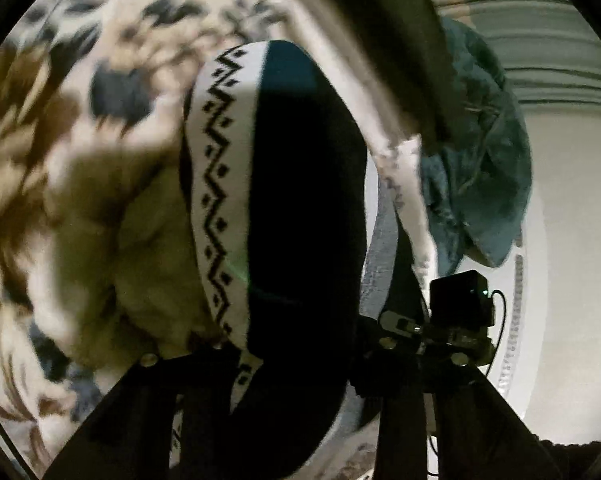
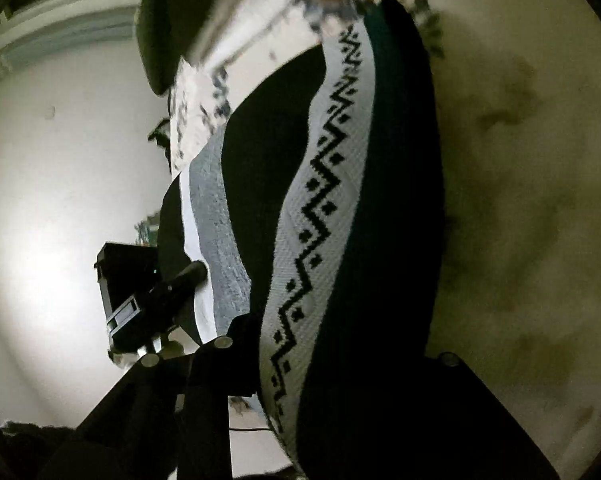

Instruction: Fold small clothes

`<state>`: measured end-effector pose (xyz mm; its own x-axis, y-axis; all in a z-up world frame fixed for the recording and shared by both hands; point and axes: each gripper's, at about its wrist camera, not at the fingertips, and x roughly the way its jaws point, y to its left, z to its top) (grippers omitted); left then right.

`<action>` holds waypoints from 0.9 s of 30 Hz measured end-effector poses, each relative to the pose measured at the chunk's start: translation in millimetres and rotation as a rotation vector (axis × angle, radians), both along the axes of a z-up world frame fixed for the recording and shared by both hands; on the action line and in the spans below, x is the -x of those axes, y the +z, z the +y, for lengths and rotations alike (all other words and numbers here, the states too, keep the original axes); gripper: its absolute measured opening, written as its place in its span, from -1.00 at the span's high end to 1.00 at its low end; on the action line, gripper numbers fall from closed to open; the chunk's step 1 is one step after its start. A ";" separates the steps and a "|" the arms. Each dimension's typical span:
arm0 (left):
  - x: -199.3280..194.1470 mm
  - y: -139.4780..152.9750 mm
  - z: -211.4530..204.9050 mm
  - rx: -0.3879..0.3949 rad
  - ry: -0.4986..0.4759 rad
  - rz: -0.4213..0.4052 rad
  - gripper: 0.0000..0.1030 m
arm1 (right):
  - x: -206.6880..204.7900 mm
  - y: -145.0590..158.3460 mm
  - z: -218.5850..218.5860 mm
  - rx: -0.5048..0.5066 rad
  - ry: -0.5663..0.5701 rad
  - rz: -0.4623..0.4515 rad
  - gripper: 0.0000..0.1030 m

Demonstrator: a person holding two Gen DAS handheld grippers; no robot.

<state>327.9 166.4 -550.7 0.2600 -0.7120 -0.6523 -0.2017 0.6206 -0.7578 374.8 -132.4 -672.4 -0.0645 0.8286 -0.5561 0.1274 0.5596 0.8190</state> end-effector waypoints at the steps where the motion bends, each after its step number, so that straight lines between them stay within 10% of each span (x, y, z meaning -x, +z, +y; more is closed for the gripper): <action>1: -7.5 15.0 -0.4 -0.001 -0.012 -0.013 0.44 | -1.0 13.6 -1.4 0.007 -0.019 -0.009 0.42; 14: -210.8 160.0 -9.1 -0.089 -0.118 -0.209 0.44 | -129.1 176.0 -7.2 0.062 -0.207 -0.176 0.43; 27: -367.5 97.0 20.9 -0.195 -0.112 -0.086 0.24 | -292.0 163.3 30.1 0.181 -0.281 -0.191 0.39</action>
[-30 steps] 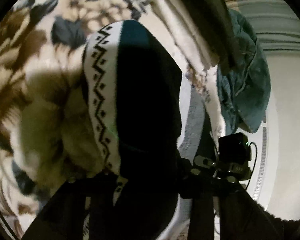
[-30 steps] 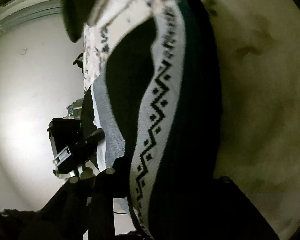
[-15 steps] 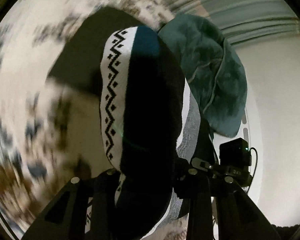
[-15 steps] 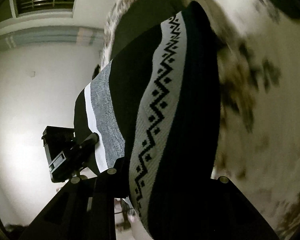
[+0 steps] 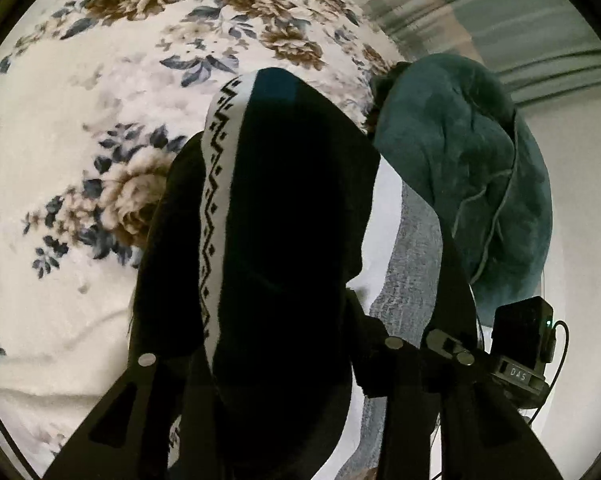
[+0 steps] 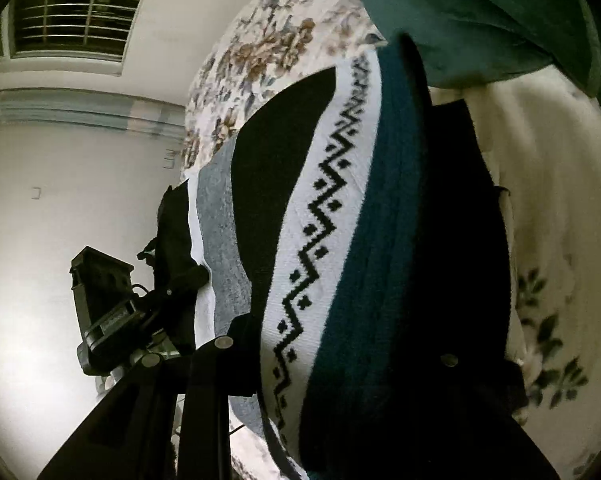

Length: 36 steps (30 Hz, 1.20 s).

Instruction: Fold small clothes

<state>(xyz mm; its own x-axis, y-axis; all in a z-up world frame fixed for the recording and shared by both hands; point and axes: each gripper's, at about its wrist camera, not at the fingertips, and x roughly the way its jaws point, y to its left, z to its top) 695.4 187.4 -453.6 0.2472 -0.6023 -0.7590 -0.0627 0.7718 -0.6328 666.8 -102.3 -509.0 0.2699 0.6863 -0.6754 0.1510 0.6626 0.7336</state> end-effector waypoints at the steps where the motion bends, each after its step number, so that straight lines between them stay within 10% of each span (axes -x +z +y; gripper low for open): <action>1: 0.0 -1.6 1.6 0.001 0.004 0.014 0.13 | -1.3 -2.0 -0.3 0.008 -0.005 0.012 0.30; 5: 5.6 11.8 5.4 -0.094 0.018 0.016 -0.56 | 5.4 15.7 -23.8 0.142 -0.032 0.035 -0.19; 12: 44.3 39.9 -2.2 -0.434 0.079 -0.112 -1.00 | 27.7 59.9 -41.1 0.624 -0.055 -0.038 -0.97; 19: 100.6 57.2 -33.1 -0.597 0.063 -0.161 -1.00 | 104.1 93.8 -23.2 0.939 -0.039 -0.087 -1.00; 36: 263.3 232.8 -74.4 -0.685 0.054 -0.394 -1.00 | 267.3 281.3 -9.2 1.030 -0.152 -0.307 -1.00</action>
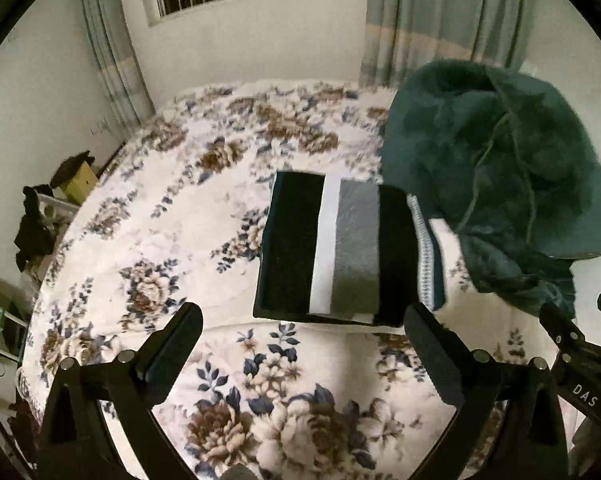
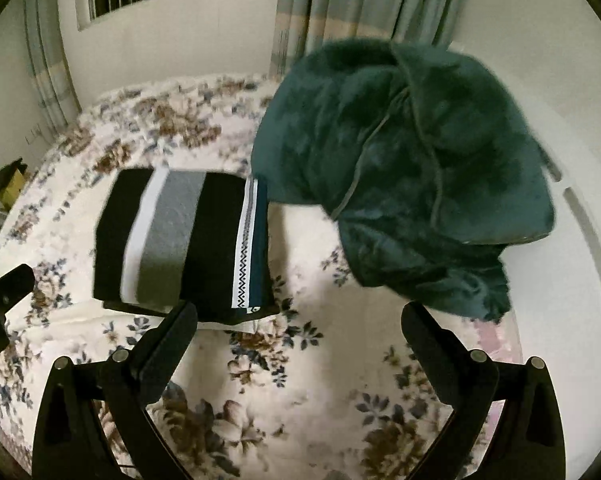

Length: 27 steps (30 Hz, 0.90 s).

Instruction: Fold small clothes

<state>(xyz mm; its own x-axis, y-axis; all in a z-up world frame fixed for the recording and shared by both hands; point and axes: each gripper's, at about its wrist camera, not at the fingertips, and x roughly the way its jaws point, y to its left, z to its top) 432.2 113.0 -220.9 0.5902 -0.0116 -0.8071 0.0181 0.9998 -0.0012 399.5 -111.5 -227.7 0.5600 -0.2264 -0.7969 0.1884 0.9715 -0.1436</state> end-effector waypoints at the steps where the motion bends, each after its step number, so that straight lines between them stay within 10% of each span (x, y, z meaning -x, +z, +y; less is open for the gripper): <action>1: 9.0 9.3 -0.9 0.005 -0.002 -0.011 -1.00 | 14.1 16.4 0.1 0.001 -0.002 -0.021 -1.00; 14: 147.4 140.0 -11.1 0.052 -0.007 -0.152 -1.00 | 185.3 190.7 16.4 0.012 0.043 -0.237 -1.00; 27: 229.3 190.9 -5.9 0.039 0.022 -0.242 -1.00 | 293.9 280.0 25.9 0.000 0.085 -0.372 -1.00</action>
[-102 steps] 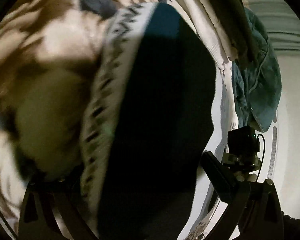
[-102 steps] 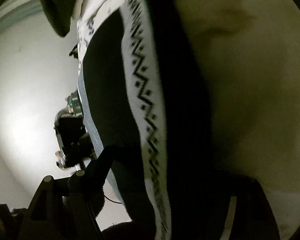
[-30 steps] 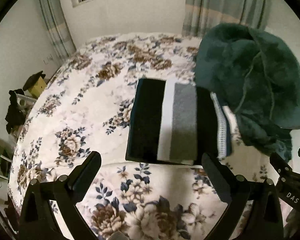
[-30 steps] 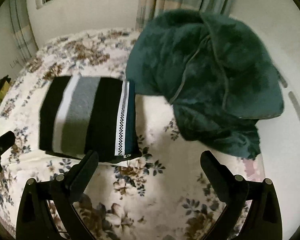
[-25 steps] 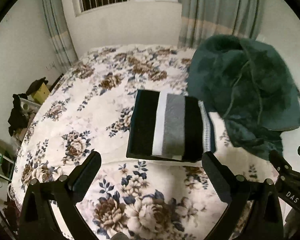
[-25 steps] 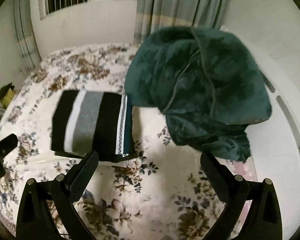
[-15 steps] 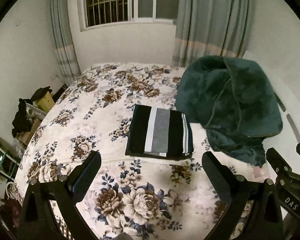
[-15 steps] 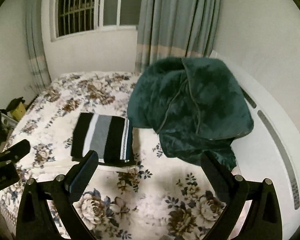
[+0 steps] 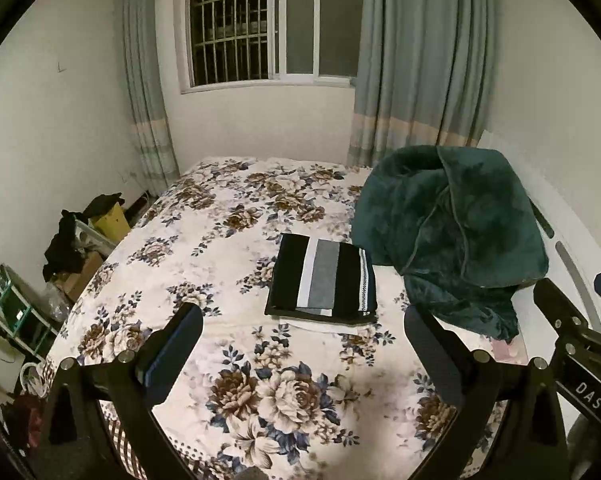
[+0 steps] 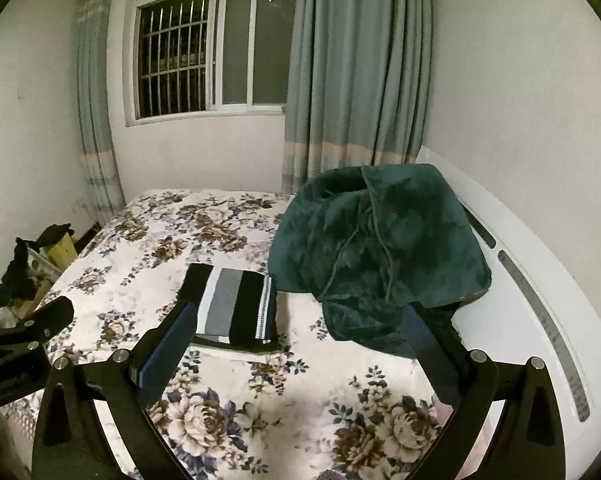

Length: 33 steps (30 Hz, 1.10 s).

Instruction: Fold small clothes

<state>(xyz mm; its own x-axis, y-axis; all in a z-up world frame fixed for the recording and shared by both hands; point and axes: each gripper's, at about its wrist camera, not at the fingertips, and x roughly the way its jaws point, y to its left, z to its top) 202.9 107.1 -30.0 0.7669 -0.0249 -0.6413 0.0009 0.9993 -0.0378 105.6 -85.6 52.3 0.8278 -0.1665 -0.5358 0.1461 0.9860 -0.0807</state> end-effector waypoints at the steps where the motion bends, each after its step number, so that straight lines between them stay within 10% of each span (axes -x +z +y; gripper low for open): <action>1: 4.1 1.3 1.0 -0.002 0.007 -0.002 -1.00 | 4.6 2.9 0.2 -0.002 0.004 -0.003 -1.00; 33: 50.4 11.1 -1.4 -0.023 0.061 -0.042 -1.00 | 39.8 14.7 -8.4 -0.014 0.052 -0.008 -1.00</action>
<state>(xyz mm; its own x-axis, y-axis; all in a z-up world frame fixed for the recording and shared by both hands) 152.4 105.7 -18.9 0.7930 0.0373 -0.6081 -0.0593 0.9981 -0.0160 65.8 -94.0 66.9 0.8394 -0.1154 -0.5311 0.0948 0.9933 -0.0661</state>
